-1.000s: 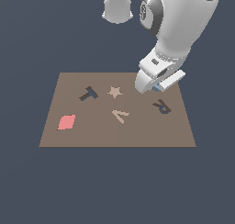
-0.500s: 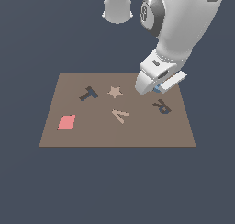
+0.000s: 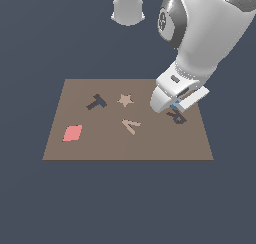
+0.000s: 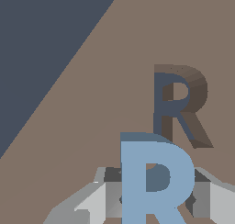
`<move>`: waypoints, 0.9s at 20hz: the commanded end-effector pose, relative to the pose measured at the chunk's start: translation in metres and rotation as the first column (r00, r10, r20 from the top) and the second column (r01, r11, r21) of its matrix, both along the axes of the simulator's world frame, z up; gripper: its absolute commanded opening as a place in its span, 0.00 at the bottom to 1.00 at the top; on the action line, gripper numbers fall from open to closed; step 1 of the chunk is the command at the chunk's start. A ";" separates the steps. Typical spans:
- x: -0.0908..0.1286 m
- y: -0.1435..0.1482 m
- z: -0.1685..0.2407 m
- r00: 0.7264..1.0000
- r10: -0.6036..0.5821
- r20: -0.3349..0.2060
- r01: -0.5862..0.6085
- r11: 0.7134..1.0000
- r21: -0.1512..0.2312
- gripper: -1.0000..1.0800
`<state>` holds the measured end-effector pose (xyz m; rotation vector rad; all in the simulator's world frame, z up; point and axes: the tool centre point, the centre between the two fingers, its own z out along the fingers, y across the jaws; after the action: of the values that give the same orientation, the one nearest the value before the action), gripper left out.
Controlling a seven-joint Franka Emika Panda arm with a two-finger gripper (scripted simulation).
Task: Insert a designated object into the corresponding slot on a board.
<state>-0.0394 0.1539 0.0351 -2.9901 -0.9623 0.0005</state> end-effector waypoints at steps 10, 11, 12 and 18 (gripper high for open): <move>0.045 0.006 0.005 1.000 -0.022 0.000 0.022 1.000 0.000 0.00; 0.047 0.006 0.005 1.000 -0.022 0.000 0.022 1.000 0.000 0.00; 0.048 0.006 0.005 1.000 -0.023 0.000 0.023 1.000 -0.001 0.00; 0.051 0.006 0.005 1.000 -0.024 0.000 0.024 1.000 -0.001 0.00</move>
<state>0.0112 0.1602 0.0402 -3.0022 -0.9263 0.0004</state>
